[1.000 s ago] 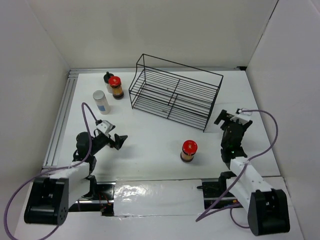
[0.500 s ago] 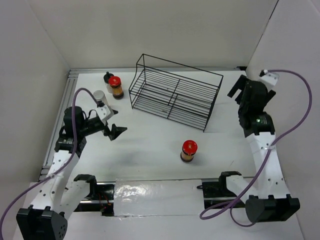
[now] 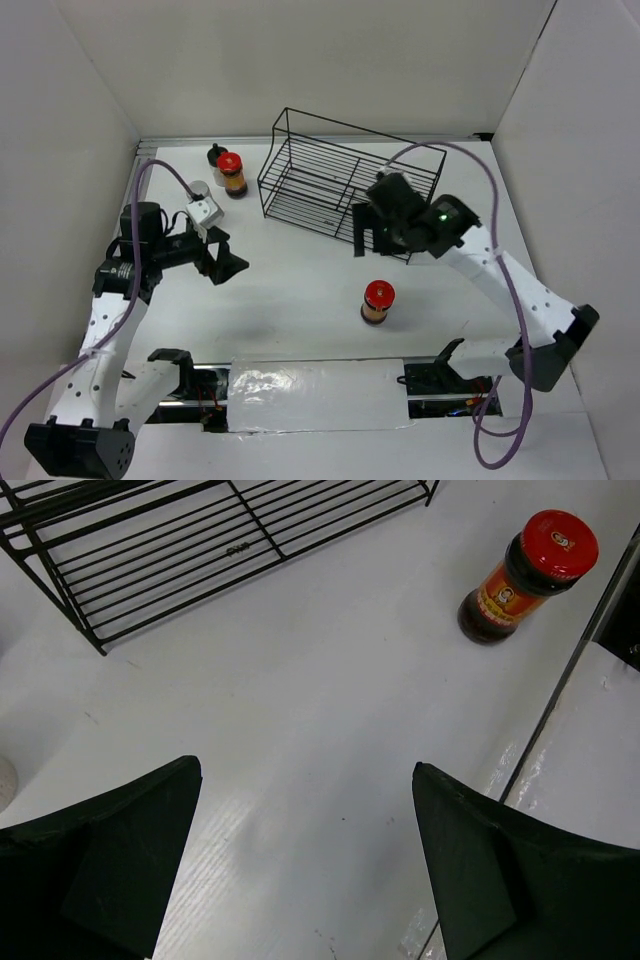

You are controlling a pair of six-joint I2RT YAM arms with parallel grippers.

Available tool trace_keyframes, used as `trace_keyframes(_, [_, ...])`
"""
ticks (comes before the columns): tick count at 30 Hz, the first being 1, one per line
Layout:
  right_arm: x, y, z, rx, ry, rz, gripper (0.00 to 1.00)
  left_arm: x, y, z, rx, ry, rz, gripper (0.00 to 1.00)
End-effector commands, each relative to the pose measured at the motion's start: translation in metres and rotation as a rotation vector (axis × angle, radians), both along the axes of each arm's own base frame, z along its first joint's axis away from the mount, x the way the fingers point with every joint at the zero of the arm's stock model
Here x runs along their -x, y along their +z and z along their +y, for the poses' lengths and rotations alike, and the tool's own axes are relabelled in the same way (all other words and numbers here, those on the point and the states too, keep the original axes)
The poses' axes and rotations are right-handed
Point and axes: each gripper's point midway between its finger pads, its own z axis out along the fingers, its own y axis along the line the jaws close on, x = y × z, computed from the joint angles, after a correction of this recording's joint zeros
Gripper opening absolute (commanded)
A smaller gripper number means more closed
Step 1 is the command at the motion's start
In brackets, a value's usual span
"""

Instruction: Organize the condiment bottles

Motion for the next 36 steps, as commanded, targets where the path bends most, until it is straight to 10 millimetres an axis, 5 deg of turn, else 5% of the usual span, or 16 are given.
trace_keyframes(1, [0.049, -0.026, 0.011, 0.061, -0.035, 0.154, 1.00, 0.009, 0.018, 0.001, 0.017, 0.028, -0.009, 0.99])
trace_keyframes(11, [0.092, -0.094, 0.000, 0.060, -0.094, 0.301, 1.00, 0.010, 0.020, 0.002, 0.007, 0.040, -0.023, 0.99])
trace_keyframes(24, [0.062, -0.128, 0.018, 0.028, -0.072, 0.221, 0.94, 0.016, 0.015, 0.007, -0.014, 0.055, -0.034, 0.99])
trace_keyframes(30, [0.052, -0.134, 0.012, 0.092, -0.103, 0.197, 0.84, 0.012, 0.011, 0.010, -0.028, 0.074, -0.035, 0.99])
trace_keyframes(36, [0.050, -0.134, 0.015, 0.122, -0.076, 0.202, 0.52, 0.012, 0.012, 0.008, -0.023, 0.062, -0.046, 0.99])
